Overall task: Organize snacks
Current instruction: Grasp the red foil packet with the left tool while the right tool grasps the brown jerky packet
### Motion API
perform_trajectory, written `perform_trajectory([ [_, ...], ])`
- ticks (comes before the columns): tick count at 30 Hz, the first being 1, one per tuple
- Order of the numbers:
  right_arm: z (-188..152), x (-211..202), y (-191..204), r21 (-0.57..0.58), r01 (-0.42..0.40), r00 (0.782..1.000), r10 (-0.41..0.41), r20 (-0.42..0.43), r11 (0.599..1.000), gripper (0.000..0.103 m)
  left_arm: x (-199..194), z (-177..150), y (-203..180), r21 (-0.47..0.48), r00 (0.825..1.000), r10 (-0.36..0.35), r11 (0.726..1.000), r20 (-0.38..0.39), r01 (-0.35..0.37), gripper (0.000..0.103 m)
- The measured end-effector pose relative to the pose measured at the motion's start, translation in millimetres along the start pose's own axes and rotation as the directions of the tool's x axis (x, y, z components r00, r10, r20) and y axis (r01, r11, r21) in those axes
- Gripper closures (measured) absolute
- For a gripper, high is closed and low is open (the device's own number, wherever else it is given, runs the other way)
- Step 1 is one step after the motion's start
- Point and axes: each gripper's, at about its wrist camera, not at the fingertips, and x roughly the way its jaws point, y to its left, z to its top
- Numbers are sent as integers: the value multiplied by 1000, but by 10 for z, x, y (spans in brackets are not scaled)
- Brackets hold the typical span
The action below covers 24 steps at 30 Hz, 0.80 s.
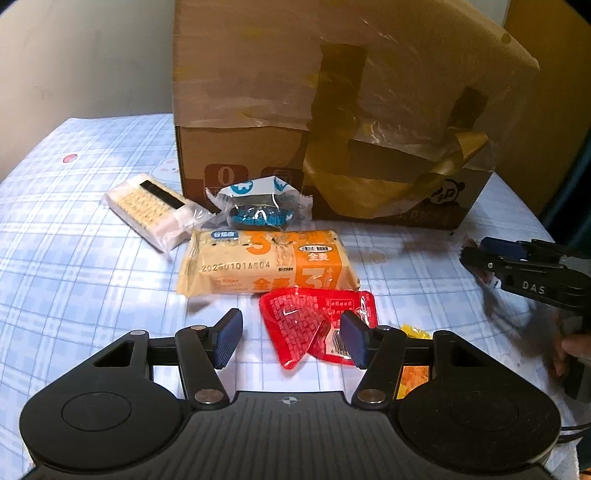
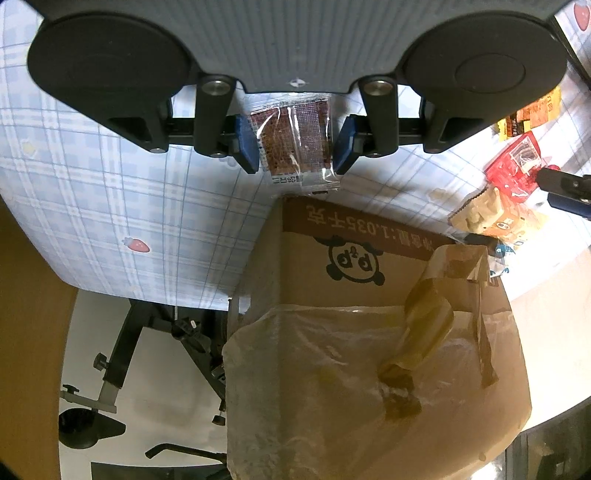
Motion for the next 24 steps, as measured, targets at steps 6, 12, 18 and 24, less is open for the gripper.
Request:
perform_trajectory([
  [6, 2, -1, -3, 5, -2, 1000, 2, 1, 1000, 56, 107, -27, -81, 31, 998, 50, 998, -25, -49, 43],
  [12, 2, 1, -3, 9, -5, 1000, 5, 2, 1000, 56, 164, -46, -142, 44, 998, 64, 997, -10, -64, 41],
  [18, 3, 1, -4, 9, -5, 1000, 5, 2, 1000, 56, 193, -51, -220, 64, 996, 88, 994, -8, -87, 40],
  [24, 5, 1, -4, 10, -6, 1000, 6, 2, 1000, 56, 129, -45, -241, 70, 1000, 30, 997, 6, -30, 61],
])
